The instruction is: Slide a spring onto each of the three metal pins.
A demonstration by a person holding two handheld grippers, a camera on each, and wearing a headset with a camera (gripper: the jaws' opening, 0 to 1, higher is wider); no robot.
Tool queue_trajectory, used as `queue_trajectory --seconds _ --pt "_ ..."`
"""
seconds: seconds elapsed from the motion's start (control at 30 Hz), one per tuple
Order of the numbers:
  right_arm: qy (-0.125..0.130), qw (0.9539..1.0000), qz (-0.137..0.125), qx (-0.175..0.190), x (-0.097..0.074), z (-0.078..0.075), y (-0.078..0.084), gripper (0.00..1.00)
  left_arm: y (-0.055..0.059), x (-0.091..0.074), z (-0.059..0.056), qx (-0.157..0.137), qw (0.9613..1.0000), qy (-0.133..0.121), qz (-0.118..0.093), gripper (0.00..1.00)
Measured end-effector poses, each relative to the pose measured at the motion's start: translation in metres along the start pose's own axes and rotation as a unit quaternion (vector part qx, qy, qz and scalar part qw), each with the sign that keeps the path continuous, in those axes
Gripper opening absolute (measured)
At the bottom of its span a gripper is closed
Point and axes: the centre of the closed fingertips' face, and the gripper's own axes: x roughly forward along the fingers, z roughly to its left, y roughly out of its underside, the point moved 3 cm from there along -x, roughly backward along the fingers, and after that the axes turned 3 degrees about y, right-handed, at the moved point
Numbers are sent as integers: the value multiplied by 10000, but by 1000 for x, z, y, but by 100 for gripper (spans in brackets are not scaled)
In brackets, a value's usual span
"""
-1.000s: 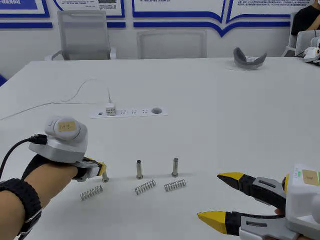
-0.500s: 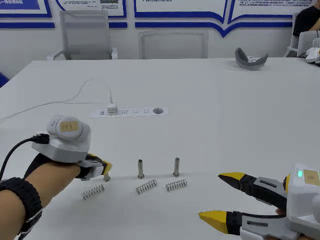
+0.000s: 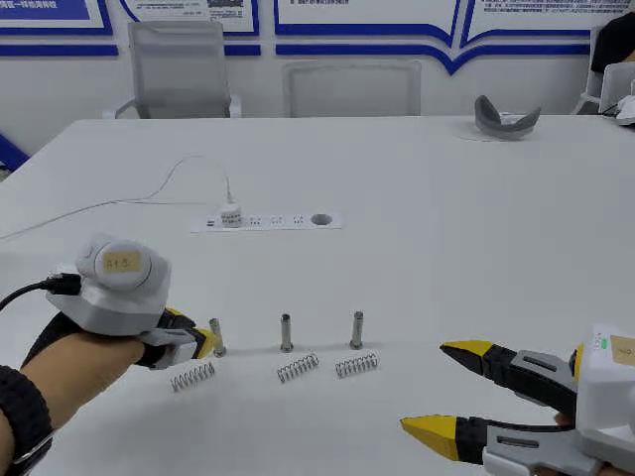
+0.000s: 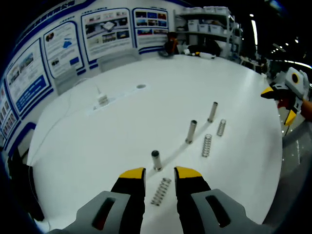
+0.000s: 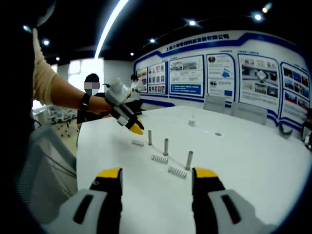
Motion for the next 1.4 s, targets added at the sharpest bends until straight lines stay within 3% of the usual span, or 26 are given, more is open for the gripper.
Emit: queue_trajectory --seconds 0.13,0.3,0.47,1.0,1.2,1.4 --pt "2 10000 -1 7 0 0 0 59 15 4 2 -15 9999 39 164 24" --pt "8 10000 22 18 0 0 1 59 35 11 3 221 9987 64 460 24" --pt "9 10000 48 26 1 0 2 59 44 15 3 391 9971 102 645 23" --pt "-62 9999 72 41 3 2 2 58 49 21 0 575 9947 179 837 11" --pt "-136 9998 18 158 9 5 -5 57 37 14 -21 703 9954 367 544 10" --pt "-253 9993 138 245 21 12 -10 52 20 4 -45 754 9952 603 132 10"
